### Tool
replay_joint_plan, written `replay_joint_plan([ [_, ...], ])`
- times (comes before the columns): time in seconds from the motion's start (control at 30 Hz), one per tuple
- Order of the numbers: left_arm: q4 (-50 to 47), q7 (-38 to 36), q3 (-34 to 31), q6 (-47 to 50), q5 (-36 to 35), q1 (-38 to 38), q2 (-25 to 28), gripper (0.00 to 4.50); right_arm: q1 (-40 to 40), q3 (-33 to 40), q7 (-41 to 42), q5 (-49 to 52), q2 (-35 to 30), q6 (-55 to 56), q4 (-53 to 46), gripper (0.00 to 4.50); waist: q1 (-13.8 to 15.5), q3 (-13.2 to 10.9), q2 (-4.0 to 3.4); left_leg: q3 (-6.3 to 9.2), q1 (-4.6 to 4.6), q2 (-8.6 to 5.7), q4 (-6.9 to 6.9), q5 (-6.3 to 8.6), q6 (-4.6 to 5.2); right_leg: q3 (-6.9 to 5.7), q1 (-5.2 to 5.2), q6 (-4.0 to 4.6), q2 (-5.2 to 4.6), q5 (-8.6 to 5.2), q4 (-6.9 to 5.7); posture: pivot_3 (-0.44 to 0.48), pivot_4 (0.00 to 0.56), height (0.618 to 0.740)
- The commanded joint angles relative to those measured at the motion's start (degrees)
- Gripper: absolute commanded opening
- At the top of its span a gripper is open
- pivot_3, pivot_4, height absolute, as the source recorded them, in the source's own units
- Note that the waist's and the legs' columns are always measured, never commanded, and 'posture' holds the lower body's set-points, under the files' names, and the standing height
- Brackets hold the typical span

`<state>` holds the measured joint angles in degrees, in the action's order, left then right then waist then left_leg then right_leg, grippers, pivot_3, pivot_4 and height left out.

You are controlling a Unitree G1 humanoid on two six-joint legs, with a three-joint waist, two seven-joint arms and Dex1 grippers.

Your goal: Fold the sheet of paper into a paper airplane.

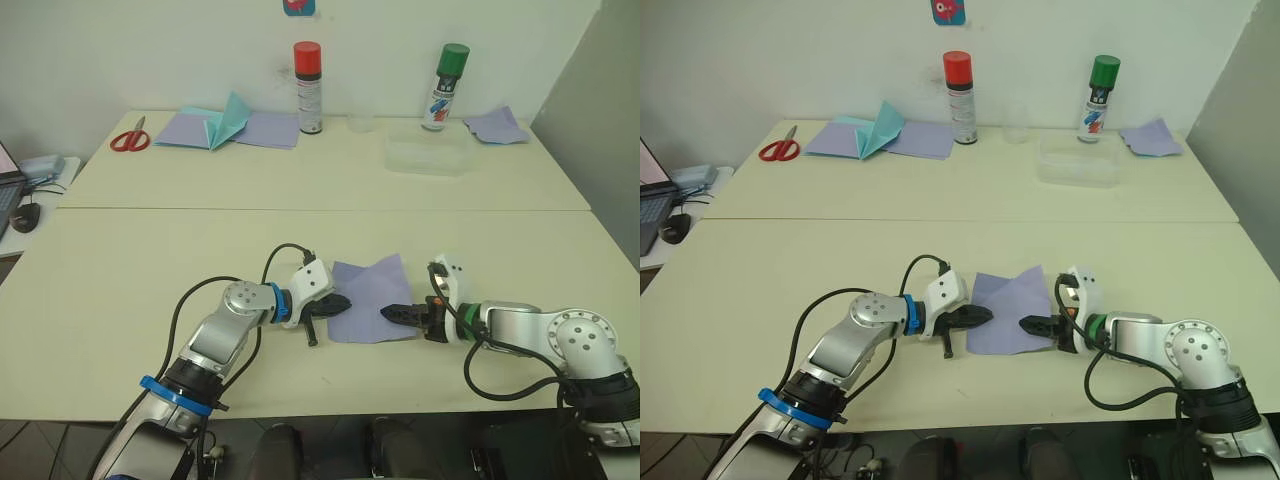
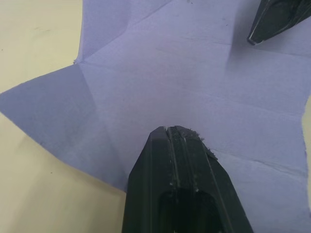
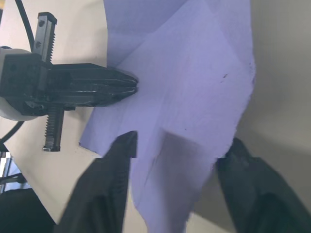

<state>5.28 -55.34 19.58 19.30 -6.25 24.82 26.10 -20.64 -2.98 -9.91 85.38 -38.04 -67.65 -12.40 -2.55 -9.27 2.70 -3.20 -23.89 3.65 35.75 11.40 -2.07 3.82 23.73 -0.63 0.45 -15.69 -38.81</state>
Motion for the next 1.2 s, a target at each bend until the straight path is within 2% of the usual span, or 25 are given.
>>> replay_joint_plan([
  [0.03, 2.3, -0.3, 3.1, 2.2, 2.5, -2.5, 0.4, 0.00, -3.7, 2.8, 8.1, -6.6, -4.0, 1.3, -2.0, 3.53, 0.0, 0.0, -0.01, 0.00, 0.00, 0.00, 0.02, 0.00, 0.00, 0.01, -0.02, -0.02, 0.00, 0.01, 0.01, 0.000, 0.150, 0.740],
  [0.2, 2.5, -0.3, 3.5, 2.2, 2.7, -3.1, 0.3, 0.00, -5.1, 1.0, 23.2, -21.7, -8.0, 9.9, -1.1, 3.53, 0.2, 0.1, -0.03, 0.00, 0.03, 0.00, 0.05, 0.01, 0.02, -0.06, -0.08, -0.03, 0.01, 0.02, 0.10, 0.000, 0.150, 0.740],
  [0.23, 2.5, -0.3, 3.5, 2.2, 2.7, -3.1, 0.3, 0.00, -5.0, 1.1, 24.7, -24.0, -7.6, 11.5, 0.2, 3.16, 0.3, 0.1, -0.04, 0.00, 0.03, 0.00, 0.05, 0.03, 0.04, -0.07, -0.09, -0.03, 0.01, 0.02, 0.10, 0.000, 0.150, 0.740],
  [0.27, 2.5, -0.5, 3.6, 2.1, 2.8, -3.0, 0.3, 0.00, -5.1, 0.7, 26.6, -27.1, -7.2, 13.8, 1.7, 2.98, 0.3, 0.1, -0.05, 0.00, 0.04, -0.01, 0.05, 0.04, 0.07, -0.08, -0.10, -0.03, 0.01, 0.02, 0.10, 0.000, 0.150, 0.740],
  [0.43, 3.4, -1.1, 4.5, 1.2, 3.6, -2.3, 0.5, 0.00, -7.4, -1.3, 31.0, -39.7, -2.9, 21.8, 9.2, 1.20, 0.3, 0.1, -0.04, -0.06, 0.06, -0.03, 0.10, 0.05, 0.07, -0.06, -0.13, -0.04, 0.01, 0.02, 0.11, 0.000, 0.150, 0.740],
  [0.53, 3.8, -1.2, 4.4, 1.0, 4.0, -2.1, 0.4, 0.00, -8.8, 0.5, 35.2, -40.1, 0.3, 23.7, 7.6, 0.04, 0.3, 0.1, -0.10, -0.07, 0.07, -0.05, 0.11, 0.04, 0.07, -0.06, -0.13, -0.04, 0.01, 0.03, 0.07, 0.000, 0.150, 0.740],
  [0.7, 3.7, -1.3, 4.3, 0.7, 4.2, -2.5, 0.6, 0.00, -7.4, -3.8, 44.0, -43.2, 0.4, 25.3, -1.4, 0.01, 0.7, 0.1, -0.14, -0.02, 0.07, -0.04, 0.10, 0.05, 0.07, -0.14, -0.15, -0.03, 0.05, 0.02, 0.08, 0.000, 0.150, 0.740],
  [0.8, 3.4, -1.2, 4.2, 0.7, 4.2, -2.7, 0.6, 0.00, -5.4, -11.0, 43.8, -52.7, 1.7, 29.4, -3.0, 0.01, 0.7, 0.2, -0.13, -0.03, 0.08, -0.03, 0.10, 0.07, 0.09, -0.13, -0.17, -0.01, 0.05, 0.01, 0.10, 0.000, 0.150, 0.740],
  [0.93, 3.6, -1.0, 4.4, 0.4, 4.6, -2.6, 0.4, 0.00, -2.6, -18.2, 41.7, -64.2, 4.8, 34.8, 1.4, 0.01, 0.7, 0.3, -0.12, -0.05, 0.10, -0.04, 0.13, 0.07, 0.09, -0.13, -0.16, -0.01, 0.05, 0.01, 0.09, 0.000, 0.150, 0.740],
  [1.03, 3.5, -0.8, 4.3, 0.4, 4.7, -2.5, 0.1, 0.00, -1.1, -20.0, 40.2, -70.3, 6.4, 37.6, 4.4, 0.01, 0.7, 0.3, -0.12, -0.08, 0.11, -0.04, 0.19, 0.06, 0.09, -0.14, -0.16, -0.01, 0.05, 0.01, 0.04, 0.000, 0.150, 0.740],
  [1.2, 3.2, -1.0, 4.0, 0.4, 4.7, -2.9, 0.3, 0.00, -0.1, -17.0, 38.5, -73.1, 8.6, 37.2, 6.9, 0.01, 0.7, 0.4, -0.14, -0.10, 0.16, -0.05, 0.21, 0.06, 0.09, -0.19, -0.18, -0.02, 0.04, 0.02, 0.00, 0.000, 0.150, 0.740],
])
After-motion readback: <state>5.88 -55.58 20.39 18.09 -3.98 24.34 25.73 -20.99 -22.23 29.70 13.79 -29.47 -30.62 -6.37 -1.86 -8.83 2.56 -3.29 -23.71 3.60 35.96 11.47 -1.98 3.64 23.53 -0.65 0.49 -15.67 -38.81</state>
